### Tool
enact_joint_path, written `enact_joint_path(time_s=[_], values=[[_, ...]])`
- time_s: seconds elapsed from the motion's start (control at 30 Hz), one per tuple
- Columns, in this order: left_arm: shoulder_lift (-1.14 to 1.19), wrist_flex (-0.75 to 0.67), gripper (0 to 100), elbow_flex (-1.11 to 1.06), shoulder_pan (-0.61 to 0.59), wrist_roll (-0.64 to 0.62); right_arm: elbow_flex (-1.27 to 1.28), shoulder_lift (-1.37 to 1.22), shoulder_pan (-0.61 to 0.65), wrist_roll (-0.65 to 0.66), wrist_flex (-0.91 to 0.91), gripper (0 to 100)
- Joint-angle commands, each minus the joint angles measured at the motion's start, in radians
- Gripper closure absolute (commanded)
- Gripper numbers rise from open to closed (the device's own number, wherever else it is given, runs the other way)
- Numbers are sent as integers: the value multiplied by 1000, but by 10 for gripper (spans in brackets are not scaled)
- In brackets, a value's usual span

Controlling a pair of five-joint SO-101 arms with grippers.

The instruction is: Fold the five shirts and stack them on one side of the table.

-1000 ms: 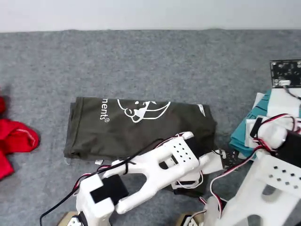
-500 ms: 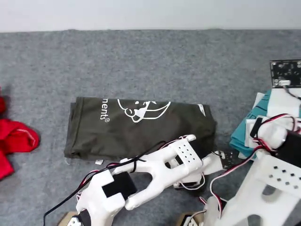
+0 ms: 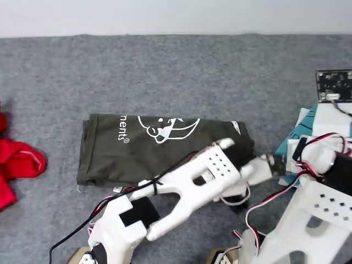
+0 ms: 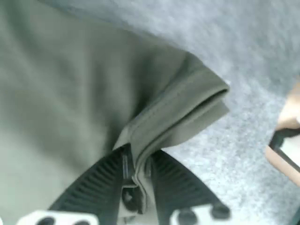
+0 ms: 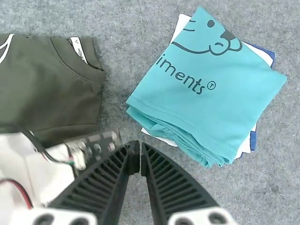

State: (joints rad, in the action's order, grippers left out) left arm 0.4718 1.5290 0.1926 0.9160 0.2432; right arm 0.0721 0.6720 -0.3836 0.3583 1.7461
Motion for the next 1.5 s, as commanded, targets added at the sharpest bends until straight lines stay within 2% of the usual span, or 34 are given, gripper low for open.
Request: enact_joint_path(time_s=[0.0,0.43,0.67,0.83,0.93,1.03,1.27,1.47], values=[[-5,9,985,90,-52,41,-34,25,-13,-5,24,989],[5,-83,979,99,-229,69,-34,24,-13,-5,24,989],[6,-124,833,93,-288,43,-32,24,-13,-5,24,989],[17,-235,819,28,-361,43,-32,24,-13,-5,27,989],[61,-244,823,21,-376,77,-29,24,-13,-5,36,989],[77,-219,831,35,-382,77,-6,25,-13,-5,36,989],[-12,-46,914,148,-376,83,3,25,-13,-5,38,989],[-133,68,931,168,-471,74,3,25,-13,-5,38,989]])
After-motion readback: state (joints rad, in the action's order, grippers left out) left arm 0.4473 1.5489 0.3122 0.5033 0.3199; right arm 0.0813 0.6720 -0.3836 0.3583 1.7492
